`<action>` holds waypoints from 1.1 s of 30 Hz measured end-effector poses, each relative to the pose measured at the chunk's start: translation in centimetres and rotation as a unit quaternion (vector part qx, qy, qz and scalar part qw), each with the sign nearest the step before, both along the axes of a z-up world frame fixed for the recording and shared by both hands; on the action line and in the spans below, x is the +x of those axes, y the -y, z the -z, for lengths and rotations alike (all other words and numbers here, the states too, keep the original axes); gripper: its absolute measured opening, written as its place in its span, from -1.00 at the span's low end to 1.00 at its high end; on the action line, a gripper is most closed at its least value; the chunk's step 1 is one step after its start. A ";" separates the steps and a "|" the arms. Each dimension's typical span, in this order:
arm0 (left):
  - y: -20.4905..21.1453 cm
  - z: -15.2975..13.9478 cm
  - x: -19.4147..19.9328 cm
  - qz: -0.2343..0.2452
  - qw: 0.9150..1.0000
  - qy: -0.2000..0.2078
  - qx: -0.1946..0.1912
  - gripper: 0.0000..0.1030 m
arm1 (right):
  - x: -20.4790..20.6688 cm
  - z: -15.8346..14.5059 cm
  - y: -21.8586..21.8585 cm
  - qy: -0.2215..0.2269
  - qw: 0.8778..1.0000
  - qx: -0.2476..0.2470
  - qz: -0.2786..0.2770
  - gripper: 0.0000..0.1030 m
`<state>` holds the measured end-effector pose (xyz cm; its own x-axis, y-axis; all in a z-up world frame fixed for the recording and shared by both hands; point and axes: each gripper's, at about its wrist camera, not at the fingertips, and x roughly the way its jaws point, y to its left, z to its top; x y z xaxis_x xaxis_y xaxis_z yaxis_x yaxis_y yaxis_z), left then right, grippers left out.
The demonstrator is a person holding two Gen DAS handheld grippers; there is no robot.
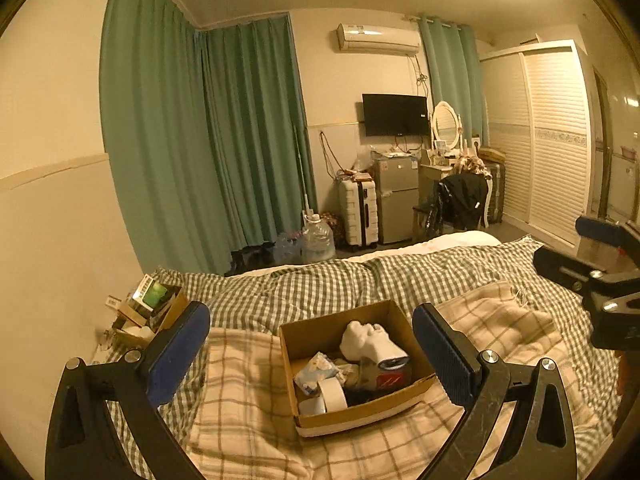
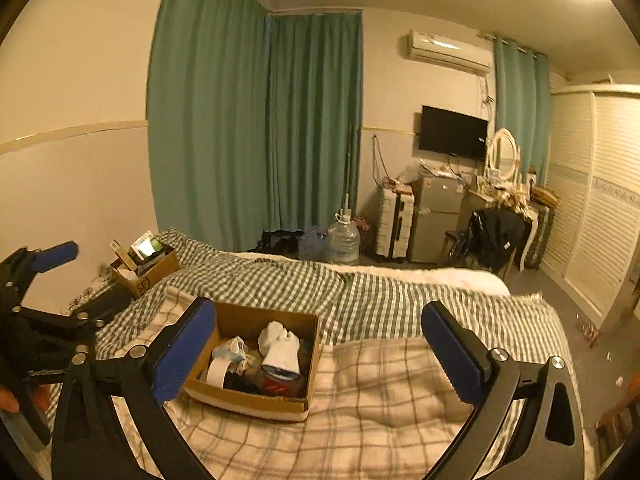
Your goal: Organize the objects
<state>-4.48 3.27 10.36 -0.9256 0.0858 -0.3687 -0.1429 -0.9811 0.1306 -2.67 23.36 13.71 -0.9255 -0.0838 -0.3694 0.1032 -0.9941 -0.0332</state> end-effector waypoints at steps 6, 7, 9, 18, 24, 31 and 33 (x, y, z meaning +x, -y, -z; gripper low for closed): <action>1.0 4.3 0.3 -0.006 1.000 0.014 0.025 1.00 | -1.2 5.0 1.2 0.003 1.000 0.010 0.005 0.99; 1.2 5.2 0.3 -0.013 0.999 0.018 0.026 1.00 | -1.6 6.3 1.5 0.010 1.000 0.008 0.005 0.99; 1.7 6.9 0.1 -0.024 0.999 0.028 0.029 1.00 | -2.0 7.8 1.7 0.015 1.000 0.005 0.005 0.99; 3.0 11.0 -0.4 -0.065 0.996 0.054 0.040 1.00 | -2.9 12.3 2.3 0.026 0.999 0.012 0.019 0.99; 3.0 11.3 -0.3 -0.069 0.995 0.061 0.045 1.00 | -3.0 12.7 2.1 0.025 0.999 0.015 0.024 0.99; 2.6 11.4 -0.3 -0.068 0.995 0.063 0.037 1.00 | -2.6 12.3 1.5 0.024 0.999 0.003 0.029 0.99; 2.4 11.6 -0.4 -0.067 0.995 0.064 0.034 1.00 | -2.7 12.2 1.5 0.023 0.999 0.002 0.030 0.99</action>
